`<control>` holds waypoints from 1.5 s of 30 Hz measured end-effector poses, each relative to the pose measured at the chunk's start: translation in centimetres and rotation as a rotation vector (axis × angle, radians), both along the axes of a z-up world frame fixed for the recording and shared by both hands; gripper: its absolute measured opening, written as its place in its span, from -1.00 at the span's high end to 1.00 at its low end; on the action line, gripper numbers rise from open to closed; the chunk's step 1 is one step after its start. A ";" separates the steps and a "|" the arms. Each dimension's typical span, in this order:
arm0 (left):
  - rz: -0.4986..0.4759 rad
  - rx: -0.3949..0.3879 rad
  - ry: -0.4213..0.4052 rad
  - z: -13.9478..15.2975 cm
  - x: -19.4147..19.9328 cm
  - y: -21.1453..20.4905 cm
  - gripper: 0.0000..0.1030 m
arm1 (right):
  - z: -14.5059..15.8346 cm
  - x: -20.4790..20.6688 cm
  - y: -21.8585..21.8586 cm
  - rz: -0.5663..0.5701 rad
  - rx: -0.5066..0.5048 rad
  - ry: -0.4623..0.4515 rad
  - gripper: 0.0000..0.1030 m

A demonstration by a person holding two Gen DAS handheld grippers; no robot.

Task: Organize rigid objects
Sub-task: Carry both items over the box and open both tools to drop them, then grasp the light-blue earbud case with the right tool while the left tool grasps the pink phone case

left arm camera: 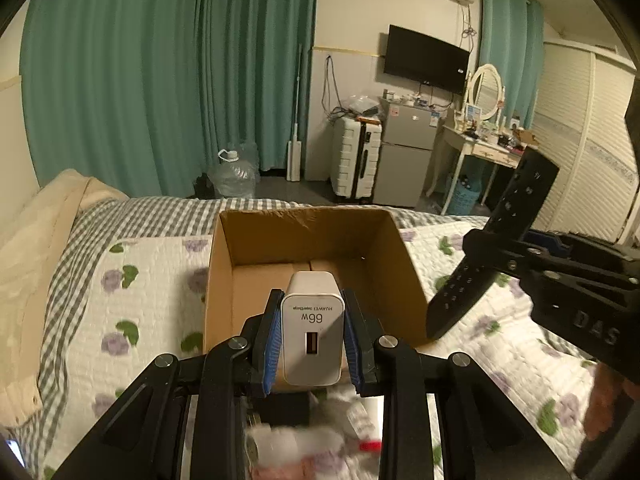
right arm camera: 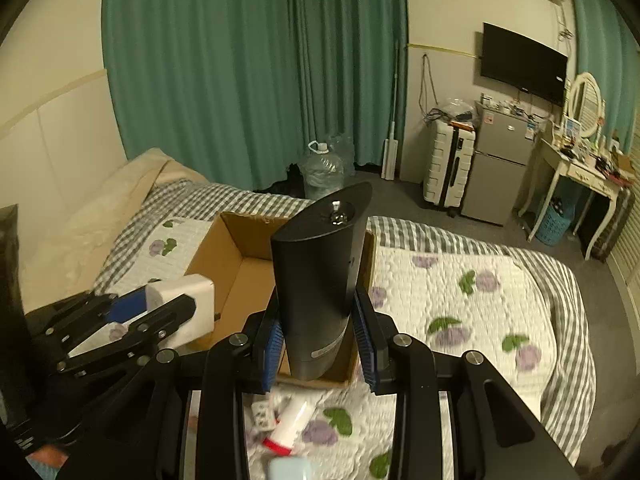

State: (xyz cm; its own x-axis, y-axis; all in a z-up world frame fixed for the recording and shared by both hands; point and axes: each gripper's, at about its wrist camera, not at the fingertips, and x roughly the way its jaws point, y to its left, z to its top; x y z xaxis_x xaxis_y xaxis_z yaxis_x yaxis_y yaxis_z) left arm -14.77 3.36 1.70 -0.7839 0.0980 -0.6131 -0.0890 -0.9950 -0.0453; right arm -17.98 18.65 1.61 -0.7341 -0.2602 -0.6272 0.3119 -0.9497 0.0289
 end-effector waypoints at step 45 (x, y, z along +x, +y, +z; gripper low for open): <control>0.083 -0.037 -0.003 -2.7 3.6 -4.1 -0.24 | -1.3 -1.2 0.5 -0.104 -0.013 0.038 -0.30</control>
